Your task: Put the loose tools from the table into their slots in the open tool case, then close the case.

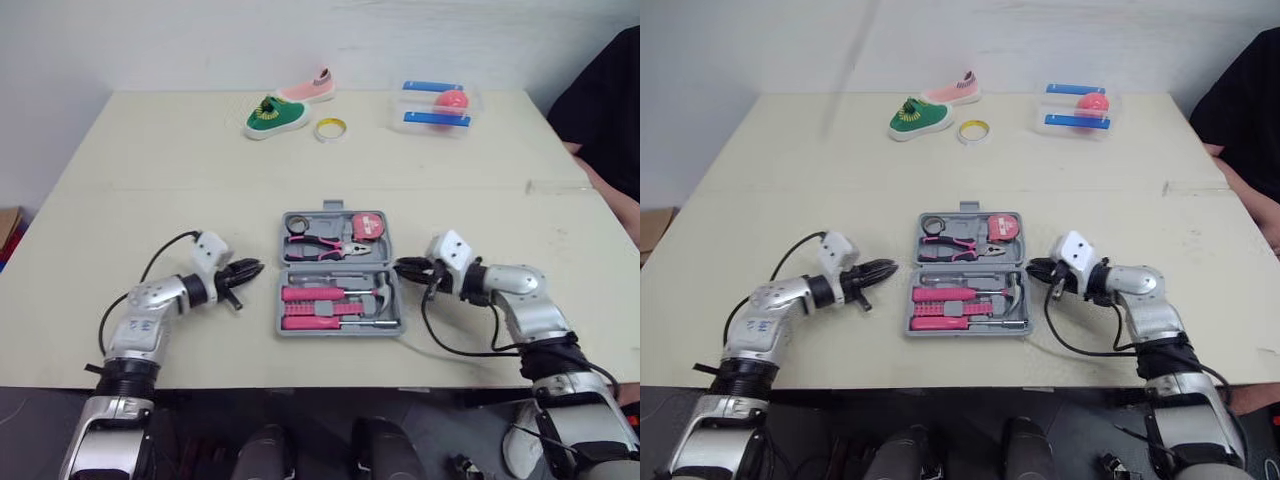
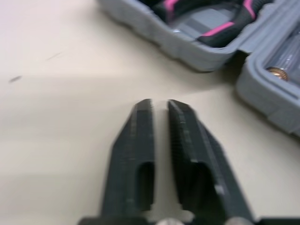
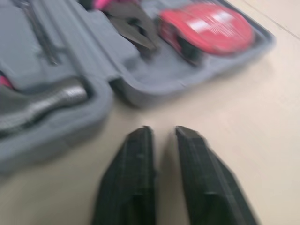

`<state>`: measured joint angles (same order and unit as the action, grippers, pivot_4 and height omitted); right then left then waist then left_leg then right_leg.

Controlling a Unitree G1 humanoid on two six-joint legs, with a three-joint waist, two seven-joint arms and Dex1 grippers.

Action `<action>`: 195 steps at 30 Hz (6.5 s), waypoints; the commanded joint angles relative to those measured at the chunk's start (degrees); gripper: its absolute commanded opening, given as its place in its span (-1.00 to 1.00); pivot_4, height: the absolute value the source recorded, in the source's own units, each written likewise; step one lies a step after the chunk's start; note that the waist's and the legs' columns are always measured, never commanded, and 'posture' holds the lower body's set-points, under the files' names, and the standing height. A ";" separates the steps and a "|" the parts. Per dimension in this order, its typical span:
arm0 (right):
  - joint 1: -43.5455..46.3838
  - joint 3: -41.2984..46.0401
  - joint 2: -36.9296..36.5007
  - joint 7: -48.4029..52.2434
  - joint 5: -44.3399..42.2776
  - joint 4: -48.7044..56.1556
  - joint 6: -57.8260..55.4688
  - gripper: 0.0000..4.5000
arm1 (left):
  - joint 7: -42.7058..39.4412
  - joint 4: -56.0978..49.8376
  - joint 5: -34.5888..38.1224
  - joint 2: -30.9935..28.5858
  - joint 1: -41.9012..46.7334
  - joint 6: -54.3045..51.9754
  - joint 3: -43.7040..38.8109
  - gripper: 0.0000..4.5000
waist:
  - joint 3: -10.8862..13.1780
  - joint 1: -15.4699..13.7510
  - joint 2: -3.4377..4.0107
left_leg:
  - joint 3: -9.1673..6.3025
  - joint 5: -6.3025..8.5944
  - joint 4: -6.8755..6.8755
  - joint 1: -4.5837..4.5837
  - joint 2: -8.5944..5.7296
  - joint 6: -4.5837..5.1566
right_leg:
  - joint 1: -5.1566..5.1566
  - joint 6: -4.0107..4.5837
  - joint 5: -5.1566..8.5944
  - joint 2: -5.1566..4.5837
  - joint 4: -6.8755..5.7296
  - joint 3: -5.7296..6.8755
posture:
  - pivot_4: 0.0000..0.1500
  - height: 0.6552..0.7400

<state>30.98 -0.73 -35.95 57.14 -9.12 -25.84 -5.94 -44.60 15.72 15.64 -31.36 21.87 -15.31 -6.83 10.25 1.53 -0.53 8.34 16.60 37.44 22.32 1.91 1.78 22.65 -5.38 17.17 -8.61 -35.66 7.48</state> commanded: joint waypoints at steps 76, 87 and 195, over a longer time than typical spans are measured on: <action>-3.64 -3.07 6.28 -16.77 7.69 12.02 19.70 -1.00 | 15.82 -2.69 -10.14 8.34 6.42 18.14 3.16 -1.00 | 0.16 0.23 -0.01 | 0.46 -0.56 -0.23 0.81 -0.24 0.03 | 1.07 -0.18 -0.18 0.45 -0.17 0.09 | 1.00 1.00; -7.52 -6.89 -0.50 -30.17 21.28 -5.87 56.10 -1.00 | 17.24 1.48 -15.27 3.23 -1.76 43.26 4.79 -1.00 | 0.16 0.16 -0.01 | 0.48 -0.56 -0.18 0.51 -0.23 0.09 | 0.85 -0.19 -0.19 0.19 -0.22 0.10 | 1.00 1.00; -22.30 -4.48 0.27 -3.61 -1.86 28.37 9.87 -1.00 | -11.27 2.64 -13.68 12.48 15.34 5.87 28.79 -0.98 | 0.37 -1.46 -0.44 | 0.09 0.08 0.32 -0.05 0.06 0.17 | -0.14 -0.03 -0.14 0.10 0.14 0.16 | 1.00 1.00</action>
<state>8.30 -5.85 -35.70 54.01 -10.74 0.37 4.44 -55.92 15.86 4.48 -18.42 40.39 -7.02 19.89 10.62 0.07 -0.97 8.40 16.70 37.76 22.25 1.97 1.94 22.48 -5.40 17.03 -8.53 -35.51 7.58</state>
